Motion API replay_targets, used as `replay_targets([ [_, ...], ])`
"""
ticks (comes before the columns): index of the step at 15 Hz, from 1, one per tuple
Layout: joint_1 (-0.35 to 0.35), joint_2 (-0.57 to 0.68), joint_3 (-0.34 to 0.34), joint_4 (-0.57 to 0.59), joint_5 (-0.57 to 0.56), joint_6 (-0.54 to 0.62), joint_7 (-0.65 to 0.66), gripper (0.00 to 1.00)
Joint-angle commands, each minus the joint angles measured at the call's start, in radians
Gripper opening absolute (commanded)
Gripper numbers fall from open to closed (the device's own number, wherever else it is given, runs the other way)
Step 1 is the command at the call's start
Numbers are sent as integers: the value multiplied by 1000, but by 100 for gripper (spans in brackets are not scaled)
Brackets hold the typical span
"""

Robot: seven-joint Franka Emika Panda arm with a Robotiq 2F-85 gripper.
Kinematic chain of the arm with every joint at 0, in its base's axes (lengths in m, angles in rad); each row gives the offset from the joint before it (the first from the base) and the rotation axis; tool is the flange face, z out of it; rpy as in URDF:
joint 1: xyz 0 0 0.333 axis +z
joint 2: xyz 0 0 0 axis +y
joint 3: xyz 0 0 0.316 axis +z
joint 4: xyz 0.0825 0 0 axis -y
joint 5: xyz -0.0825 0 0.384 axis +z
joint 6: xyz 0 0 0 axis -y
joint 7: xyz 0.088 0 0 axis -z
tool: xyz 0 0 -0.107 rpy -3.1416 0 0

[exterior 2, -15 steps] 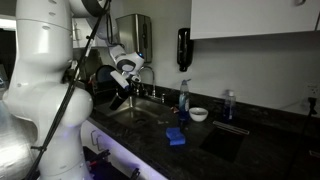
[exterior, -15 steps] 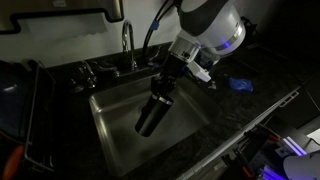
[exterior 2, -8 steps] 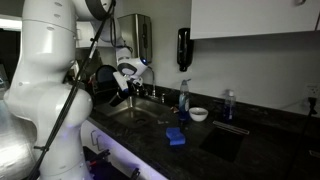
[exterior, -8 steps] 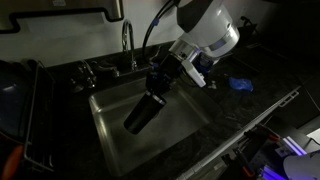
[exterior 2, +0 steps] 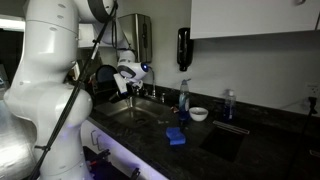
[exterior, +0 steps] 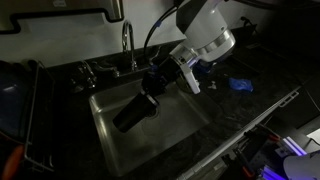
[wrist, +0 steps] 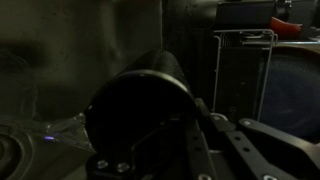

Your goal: Pick up the cup from the counter, spill the water in the cup into the sink and put the cup in the sink

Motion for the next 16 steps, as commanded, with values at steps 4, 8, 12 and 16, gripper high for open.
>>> replay_targets([
  [4, -16, 18, 1, 20, 105, -60, -88, 2],
  [8, -14, 20, -3, 20, 143, -84, -113, 2],
  [12, -13, 20, -8, 19, 159, -103, -121, 2],
  [16, -14, 20, -11, 18, 158, -114, -123, 2],
])
